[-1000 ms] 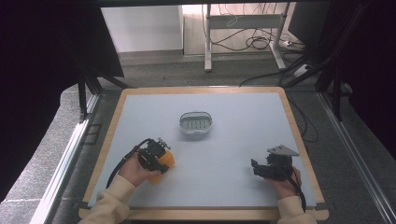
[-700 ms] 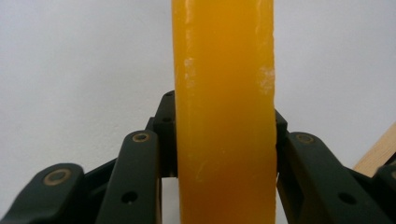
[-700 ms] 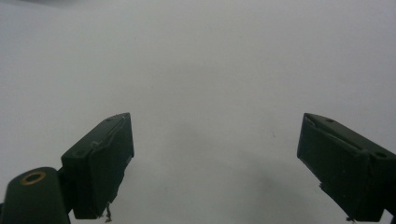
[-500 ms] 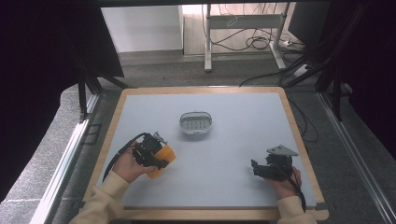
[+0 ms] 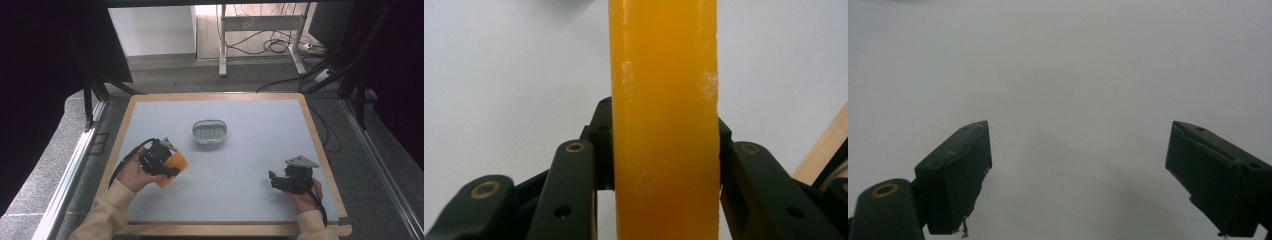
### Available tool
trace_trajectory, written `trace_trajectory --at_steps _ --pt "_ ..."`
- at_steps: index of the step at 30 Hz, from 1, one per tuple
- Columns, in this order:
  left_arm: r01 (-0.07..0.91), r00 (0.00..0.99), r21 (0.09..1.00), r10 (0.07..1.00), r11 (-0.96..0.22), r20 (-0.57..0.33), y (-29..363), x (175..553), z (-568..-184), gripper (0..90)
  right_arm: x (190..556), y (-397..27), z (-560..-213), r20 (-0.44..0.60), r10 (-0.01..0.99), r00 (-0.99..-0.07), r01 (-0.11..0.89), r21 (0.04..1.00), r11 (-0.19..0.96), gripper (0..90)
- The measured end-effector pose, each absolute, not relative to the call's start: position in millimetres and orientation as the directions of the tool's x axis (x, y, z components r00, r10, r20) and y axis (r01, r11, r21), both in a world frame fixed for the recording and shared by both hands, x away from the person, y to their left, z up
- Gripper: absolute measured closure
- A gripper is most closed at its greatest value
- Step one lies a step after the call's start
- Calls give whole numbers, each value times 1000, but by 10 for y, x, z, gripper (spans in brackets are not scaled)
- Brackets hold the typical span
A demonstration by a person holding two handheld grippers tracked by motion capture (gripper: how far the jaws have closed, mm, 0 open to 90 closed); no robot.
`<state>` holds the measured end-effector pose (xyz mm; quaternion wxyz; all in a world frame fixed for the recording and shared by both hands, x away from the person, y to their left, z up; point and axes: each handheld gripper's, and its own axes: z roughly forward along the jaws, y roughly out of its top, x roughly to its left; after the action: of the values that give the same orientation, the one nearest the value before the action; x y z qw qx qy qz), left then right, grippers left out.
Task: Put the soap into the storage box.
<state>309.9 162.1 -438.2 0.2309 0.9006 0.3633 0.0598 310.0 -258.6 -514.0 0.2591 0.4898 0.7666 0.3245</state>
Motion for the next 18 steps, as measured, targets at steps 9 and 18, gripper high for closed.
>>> trace_trajectory --at_steps 9,18 --pt "610 745 452 665 -651 -50 1605 3168 -4328 616 3096 -2595 -5134 -77 919 -387 579 755 307 119" --pt "589 762 464 646 -662 -46 1595 3274 -4236 617 3100 -2593 -5139 -82 917 -389 578 753 313 120"
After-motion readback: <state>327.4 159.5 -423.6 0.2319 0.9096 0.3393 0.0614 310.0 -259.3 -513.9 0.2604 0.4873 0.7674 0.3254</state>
